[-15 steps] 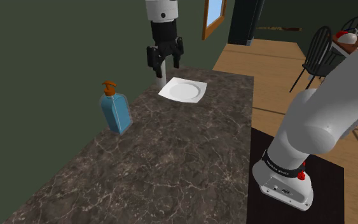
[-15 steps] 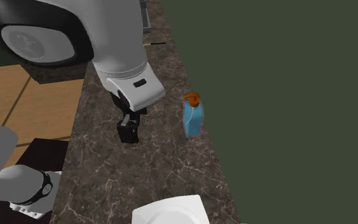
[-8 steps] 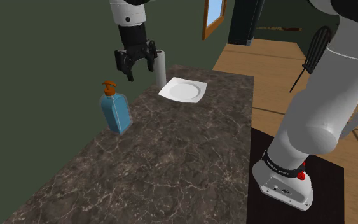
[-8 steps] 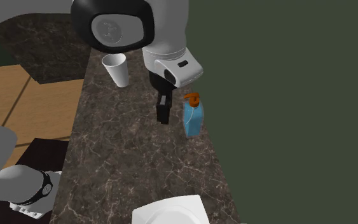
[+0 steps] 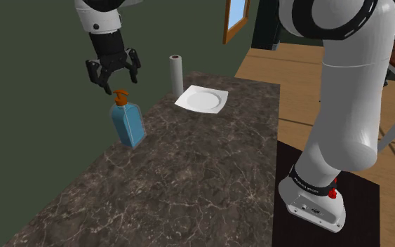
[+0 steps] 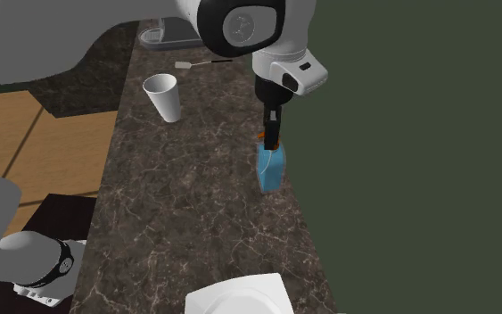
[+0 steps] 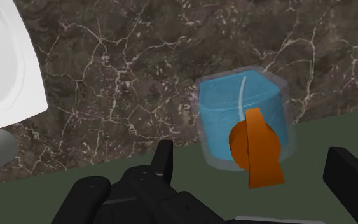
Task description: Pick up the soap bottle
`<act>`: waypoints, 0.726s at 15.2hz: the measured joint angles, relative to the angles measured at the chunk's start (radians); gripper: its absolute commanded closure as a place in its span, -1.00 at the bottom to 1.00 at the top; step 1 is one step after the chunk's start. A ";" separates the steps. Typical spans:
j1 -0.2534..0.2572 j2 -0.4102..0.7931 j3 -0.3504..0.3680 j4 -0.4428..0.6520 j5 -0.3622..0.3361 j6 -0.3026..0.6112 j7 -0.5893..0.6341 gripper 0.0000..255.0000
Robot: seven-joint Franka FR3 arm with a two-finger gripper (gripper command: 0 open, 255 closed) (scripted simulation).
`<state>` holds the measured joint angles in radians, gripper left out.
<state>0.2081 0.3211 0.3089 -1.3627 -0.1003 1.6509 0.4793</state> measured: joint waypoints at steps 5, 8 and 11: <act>0.018 0.051 0.002 0.029 -0.015 0.022 0.018 -1.00; 0.015 0.048 0.001 -0.017 -0.015 0.066 0.019 -1.00; 0.013 0.044 0.001 -0.039 -0.014 0.083 0.019 1.00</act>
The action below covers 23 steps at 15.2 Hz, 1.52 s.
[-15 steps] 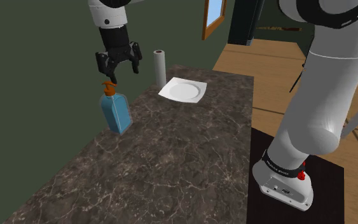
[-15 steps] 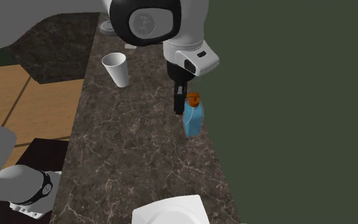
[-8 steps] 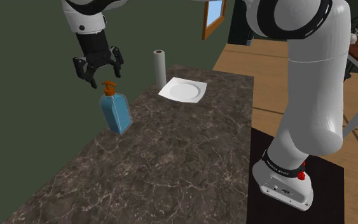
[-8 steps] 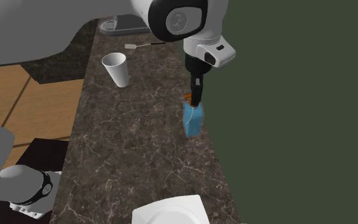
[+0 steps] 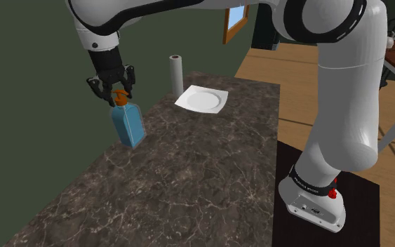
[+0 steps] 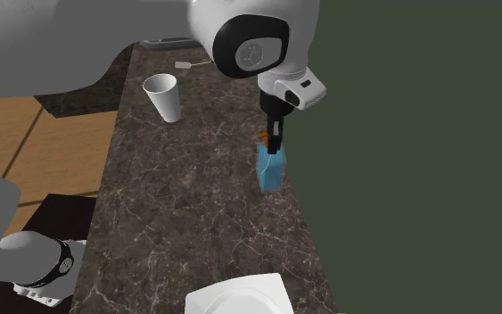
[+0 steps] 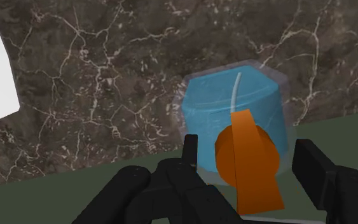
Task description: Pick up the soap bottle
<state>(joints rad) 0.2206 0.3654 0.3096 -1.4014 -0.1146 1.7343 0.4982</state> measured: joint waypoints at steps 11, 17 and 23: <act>0.001 0.001 0.001 0.015 0.000 -0.014 0.000 1.00; 0.008 0.009 0.001 0.104 -0.002 -0.094 -0.002 1.00; 0.022 0.036 0.002 0.228 -0.009 -0.192 -0.003 1.00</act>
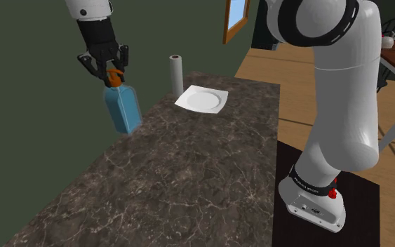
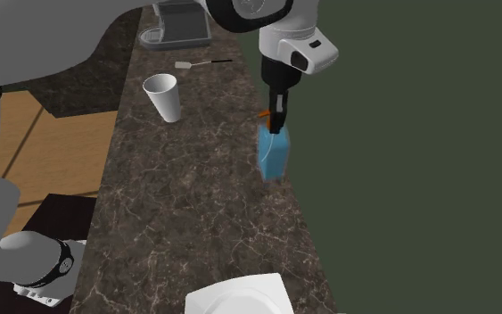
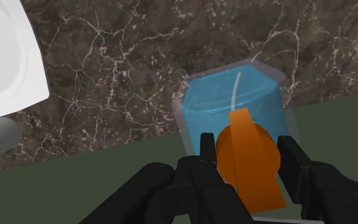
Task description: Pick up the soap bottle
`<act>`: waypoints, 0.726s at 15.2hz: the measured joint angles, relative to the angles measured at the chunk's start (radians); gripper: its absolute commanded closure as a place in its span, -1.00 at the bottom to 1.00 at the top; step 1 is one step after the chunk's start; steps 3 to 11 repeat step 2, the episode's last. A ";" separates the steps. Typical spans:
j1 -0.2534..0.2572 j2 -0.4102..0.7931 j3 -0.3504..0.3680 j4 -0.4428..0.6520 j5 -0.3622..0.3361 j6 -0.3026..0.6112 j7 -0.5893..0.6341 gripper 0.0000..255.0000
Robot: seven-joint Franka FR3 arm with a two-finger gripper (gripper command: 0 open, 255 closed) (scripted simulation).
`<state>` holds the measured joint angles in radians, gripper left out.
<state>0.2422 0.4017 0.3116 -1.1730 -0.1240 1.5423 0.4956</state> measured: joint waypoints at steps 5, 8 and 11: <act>0.004 0.009 0.000 0.035 -0.002 -0.027 0.000 1.00; 0.004 0.009 0.000 0.035 -0.002 -0.027 0.000 1.00; 0.004 0.009 0.000 0.035 -0.002 -0.027 0.000 1.00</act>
